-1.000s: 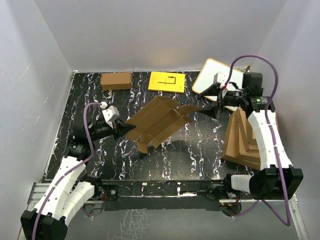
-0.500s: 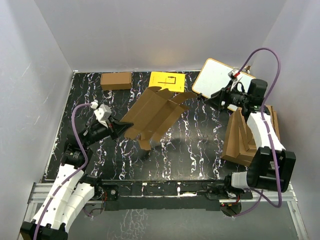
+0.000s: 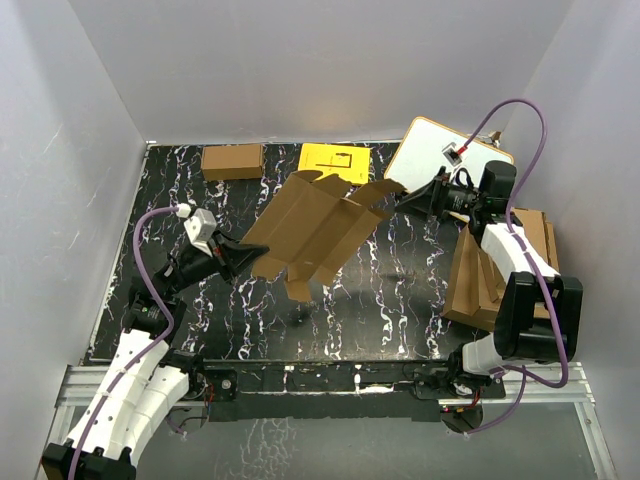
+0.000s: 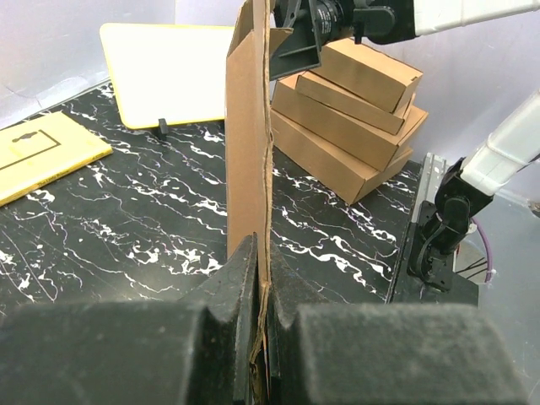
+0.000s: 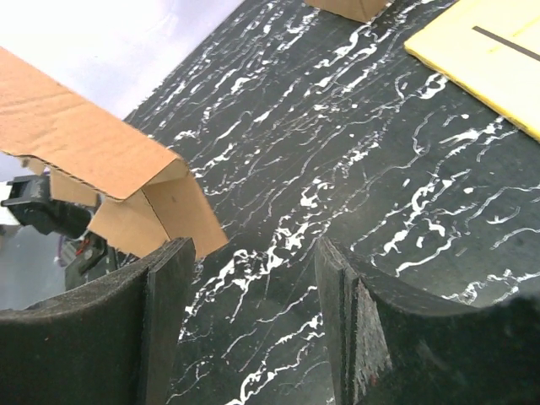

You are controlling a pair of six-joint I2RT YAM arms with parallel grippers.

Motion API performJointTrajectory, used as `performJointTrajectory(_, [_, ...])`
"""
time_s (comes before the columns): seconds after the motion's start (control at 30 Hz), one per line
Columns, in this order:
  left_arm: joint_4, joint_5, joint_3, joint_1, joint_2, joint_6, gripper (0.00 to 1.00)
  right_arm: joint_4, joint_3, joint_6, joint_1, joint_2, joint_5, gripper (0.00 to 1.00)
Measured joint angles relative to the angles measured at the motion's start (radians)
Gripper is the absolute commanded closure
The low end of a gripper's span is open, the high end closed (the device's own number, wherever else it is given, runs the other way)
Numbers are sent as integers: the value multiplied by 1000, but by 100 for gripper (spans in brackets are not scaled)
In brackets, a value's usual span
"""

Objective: Fold the paper box

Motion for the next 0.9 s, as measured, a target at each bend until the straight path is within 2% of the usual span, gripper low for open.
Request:
performJointTrajectory(0.27, [65,22,-3,0,2,-37,100,133,-54,127,20,-1,-87,36])
performJointTrajectory(0.6, [111,37,-13,0,9,-64,100,206,-56,181,39,-1,-132,34])
performJointTrajectory(0.9, [227,79,-38,0,41,-133,100,319,-68,279,68,15,-162,33])
